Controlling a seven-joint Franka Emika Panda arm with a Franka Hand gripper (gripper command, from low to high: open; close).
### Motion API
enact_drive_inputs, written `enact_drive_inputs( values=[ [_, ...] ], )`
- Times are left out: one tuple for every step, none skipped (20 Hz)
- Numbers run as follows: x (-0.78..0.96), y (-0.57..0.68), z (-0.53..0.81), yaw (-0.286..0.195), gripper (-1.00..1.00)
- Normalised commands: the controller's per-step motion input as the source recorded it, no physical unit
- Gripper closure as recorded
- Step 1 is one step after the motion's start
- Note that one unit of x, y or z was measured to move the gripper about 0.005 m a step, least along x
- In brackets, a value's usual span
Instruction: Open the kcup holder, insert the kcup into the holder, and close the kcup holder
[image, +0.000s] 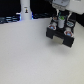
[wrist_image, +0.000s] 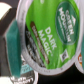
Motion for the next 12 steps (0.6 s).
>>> enact_drive_inputs(
  values=[
    [0.04,0.02,-0.30,-0.018,1.00],
    [0.06,0.04,-0.31,-0.010,1.00],
    [0.08,0.10,-0.29,-0.008,1.00],
    [0.10,0.13,-0.24,-0.003,1.00],
    [0.16,0.14,-0.20,0.001,1.00],
    [0.17,0.14,-0.17,0.007,1.00],
    [0.16,0.11,-0.14,0.018,1.00],
    [0.13,0.13,-0.11,0.027,1.00],
    [0.14,0.14,-0.06,0.027,1.00],
    [0.12,0.13,-0.05,0.038,-1.00],
    [0.09,0.13,0.02,0.046,-1.00],
    [0.10,0.14,0.02,0.045,-1.00]
  ],
)
